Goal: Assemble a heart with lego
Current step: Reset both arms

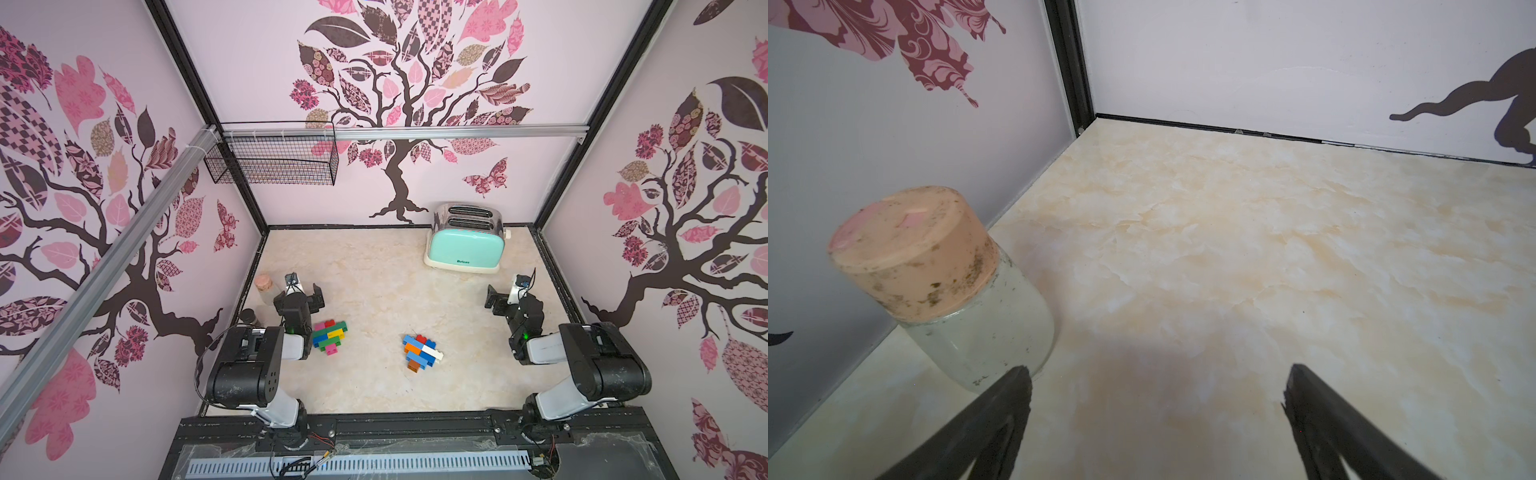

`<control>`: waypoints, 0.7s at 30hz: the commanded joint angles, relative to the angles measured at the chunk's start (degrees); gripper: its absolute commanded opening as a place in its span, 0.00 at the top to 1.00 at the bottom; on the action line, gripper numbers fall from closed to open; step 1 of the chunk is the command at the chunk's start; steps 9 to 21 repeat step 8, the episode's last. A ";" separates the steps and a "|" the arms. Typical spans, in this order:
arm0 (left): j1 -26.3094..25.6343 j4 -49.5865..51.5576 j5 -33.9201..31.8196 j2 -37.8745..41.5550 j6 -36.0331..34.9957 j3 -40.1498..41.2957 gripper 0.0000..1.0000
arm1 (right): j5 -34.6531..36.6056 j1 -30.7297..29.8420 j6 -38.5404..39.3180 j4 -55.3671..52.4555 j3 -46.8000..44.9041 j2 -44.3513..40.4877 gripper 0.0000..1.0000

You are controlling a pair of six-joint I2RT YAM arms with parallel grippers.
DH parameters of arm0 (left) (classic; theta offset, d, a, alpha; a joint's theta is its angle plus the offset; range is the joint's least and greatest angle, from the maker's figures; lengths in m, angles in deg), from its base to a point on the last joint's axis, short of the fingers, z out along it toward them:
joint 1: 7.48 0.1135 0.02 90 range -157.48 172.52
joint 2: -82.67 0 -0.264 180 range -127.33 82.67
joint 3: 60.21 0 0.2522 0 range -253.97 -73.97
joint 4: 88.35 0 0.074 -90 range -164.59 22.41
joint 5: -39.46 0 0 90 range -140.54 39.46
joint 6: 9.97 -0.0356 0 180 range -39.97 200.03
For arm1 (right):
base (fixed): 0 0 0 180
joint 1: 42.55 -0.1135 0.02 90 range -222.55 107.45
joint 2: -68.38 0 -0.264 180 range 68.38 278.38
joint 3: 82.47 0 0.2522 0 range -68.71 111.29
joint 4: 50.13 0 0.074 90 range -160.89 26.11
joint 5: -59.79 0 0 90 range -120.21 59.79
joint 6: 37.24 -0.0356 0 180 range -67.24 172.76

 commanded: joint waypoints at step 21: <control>-0.50 -0.69 -0.78 0.80 -0.40 0.05 0.02 | 1.09 -0.21 -0.29 -0.58 1.13 -0.84 0.00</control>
